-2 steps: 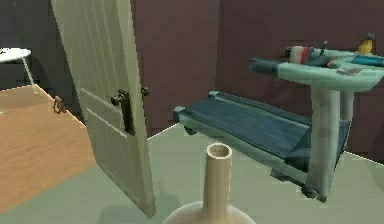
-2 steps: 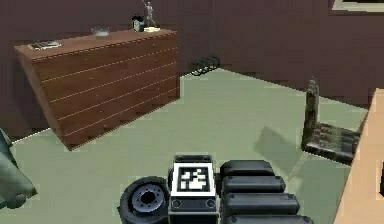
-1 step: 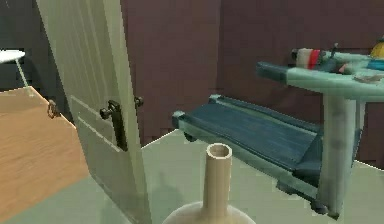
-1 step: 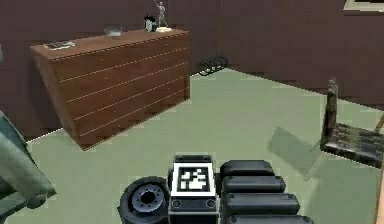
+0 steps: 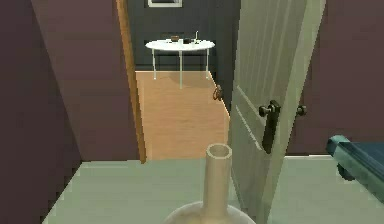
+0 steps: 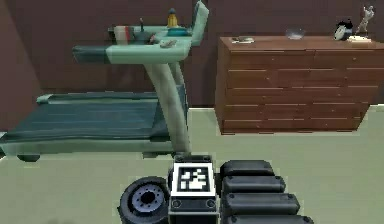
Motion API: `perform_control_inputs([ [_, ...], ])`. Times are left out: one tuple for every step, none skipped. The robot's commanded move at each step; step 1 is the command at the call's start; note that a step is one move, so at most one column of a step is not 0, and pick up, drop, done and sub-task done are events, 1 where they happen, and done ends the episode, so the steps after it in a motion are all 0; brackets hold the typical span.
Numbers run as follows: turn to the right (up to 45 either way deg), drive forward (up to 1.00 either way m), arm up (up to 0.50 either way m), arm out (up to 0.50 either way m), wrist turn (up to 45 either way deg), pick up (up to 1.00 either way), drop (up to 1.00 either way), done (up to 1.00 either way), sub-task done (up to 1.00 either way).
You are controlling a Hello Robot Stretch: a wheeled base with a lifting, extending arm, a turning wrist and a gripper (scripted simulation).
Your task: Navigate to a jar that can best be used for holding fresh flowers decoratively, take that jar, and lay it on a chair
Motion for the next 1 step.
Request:
perform_control_inputs([
  [-15.0,0.00,0.00,0.00,0.0,0.00,0.00,0.00,0.00],
])
